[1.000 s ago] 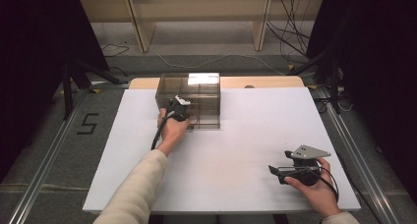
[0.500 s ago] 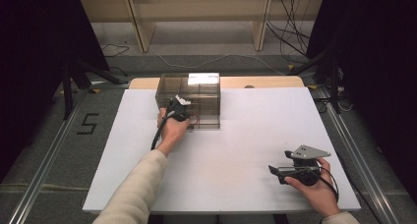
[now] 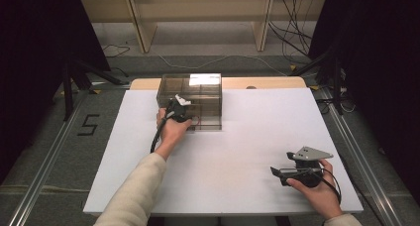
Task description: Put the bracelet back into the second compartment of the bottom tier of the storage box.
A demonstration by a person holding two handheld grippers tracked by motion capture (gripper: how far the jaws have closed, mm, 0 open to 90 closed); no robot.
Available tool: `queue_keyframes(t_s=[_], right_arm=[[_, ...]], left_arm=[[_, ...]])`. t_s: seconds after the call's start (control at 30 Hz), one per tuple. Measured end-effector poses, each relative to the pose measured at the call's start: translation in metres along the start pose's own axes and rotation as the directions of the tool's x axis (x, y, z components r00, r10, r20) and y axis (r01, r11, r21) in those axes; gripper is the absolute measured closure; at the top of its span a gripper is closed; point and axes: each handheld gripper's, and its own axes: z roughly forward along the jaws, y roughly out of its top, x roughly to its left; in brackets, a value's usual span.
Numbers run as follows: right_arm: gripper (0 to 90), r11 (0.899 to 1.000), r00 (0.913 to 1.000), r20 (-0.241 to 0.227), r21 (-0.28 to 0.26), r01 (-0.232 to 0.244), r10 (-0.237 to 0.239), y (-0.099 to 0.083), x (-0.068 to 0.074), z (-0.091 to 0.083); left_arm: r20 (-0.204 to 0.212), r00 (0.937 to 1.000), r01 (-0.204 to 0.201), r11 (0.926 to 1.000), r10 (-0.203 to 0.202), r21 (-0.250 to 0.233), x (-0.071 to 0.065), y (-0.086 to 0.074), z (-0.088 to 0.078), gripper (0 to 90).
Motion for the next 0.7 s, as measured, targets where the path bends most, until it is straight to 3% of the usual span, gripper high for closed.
queue_keyframes(t_s=[0.2, 0.43, 0.7], right_arm=[[16.8, 1.000, 1.0000, -0.002, -0.008, -0.001, 0.001, 0.000, 0.000, 0.000], [16.8, 1.000, 1.0000, -0.001, -0.002, -0.004, 0.004, 0.000, 0.001, 0.000], [16.8, 1.000, 1.0000, -0.002, -0.007, -0.003, 0.003, 0.000, 0.001, 0.001]], left_arm=[[0.011, 0.9998, 0.018, 0.9997, -0.018, -0.015, 0.001, 0.001, -0.010, 54.5], [0.021, 0.9989, 0.043, 0.9991, -0.043, 0.001, 0.003, 0.001, -0.021, 44.1], [0.043, 0.9985, 0.034, 0.9993, -0.035, 0.011, 0.000, 0.002, -0.036, 33.2]])
